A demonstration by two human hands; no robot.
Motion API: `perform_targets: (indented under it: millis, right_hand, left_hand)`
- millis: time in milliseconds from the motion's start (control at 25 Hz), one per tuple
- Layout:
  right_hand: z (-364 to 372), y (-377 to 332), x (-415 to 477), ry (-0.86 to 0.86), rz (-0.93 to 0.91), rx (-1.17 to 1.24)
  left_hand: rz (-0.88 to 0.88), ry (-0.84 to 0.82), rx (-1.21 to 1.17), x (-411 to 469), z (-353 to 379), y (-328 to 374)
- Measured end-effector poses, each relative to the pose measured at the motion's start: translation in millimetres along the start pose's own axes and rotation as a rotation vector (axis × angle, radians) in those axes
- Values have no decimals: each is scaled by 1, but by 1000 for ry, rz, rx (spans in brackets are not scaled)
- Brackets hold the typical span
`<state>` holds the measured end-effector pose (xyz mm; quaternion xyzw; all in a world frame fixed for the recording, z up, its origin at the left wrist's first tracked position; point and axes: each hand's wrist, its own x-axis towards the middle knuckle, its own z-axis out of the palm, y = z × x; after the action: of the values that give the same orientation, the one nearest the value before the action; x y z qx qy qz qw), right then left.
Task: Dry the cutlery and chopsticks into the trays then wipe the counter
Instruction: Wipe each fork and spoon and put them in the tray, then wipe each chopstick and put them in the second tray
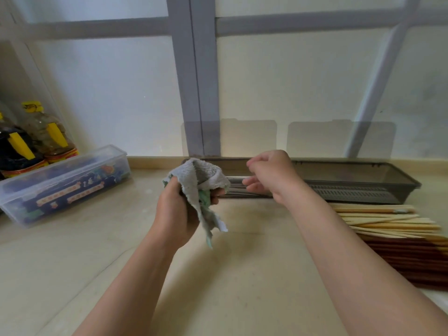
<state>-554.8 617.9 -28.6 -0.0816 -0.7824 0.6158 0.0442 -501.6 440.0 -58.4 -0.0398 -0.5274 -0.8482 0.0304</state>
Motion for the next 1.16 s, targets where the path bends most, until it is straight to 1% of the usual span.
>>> perform_targets:
  millis: [80,280,440,520,600,760,880,960,1080,1160]
  right_hand:
    - [-16,-10,-3,-19,-32,4]
    - [-84,-16,-28,34,-82,42]
    - [-130,2,-50,27,-142,22]
    - [-150,19,-57,6,-195,-90]
    - [-167,38,-59,-1,-263,-289]
    - [-192,72,-55,-1,-371,-676]
    - [-199,83,-49,-54,-365,-878]
    - [-200,83,-47,-99,-346,-969]
    - [-198,81,-49,-147,-330,-1018]
    - [-194,83,-51,-156,-338,-1050]
  left_hand:
    - [6,-34,7,0,11,5]
    - [14,-96,24,-10,62,8]
    - [-58,-100,51,-19,104,-18]
    - [-74,-185,99,-20,120,-33]
    - [-88,-230,170,-18,125,-49]
    - [-120,-177,191,-25,128,-64]
    - [-186,-83,232,-23,127,-65]
    - [-201,-19,280,-16,124,-66]
    - [-139,-40,322,-16,116,-71]
    - [-128,-56,330,-16,112,-74]
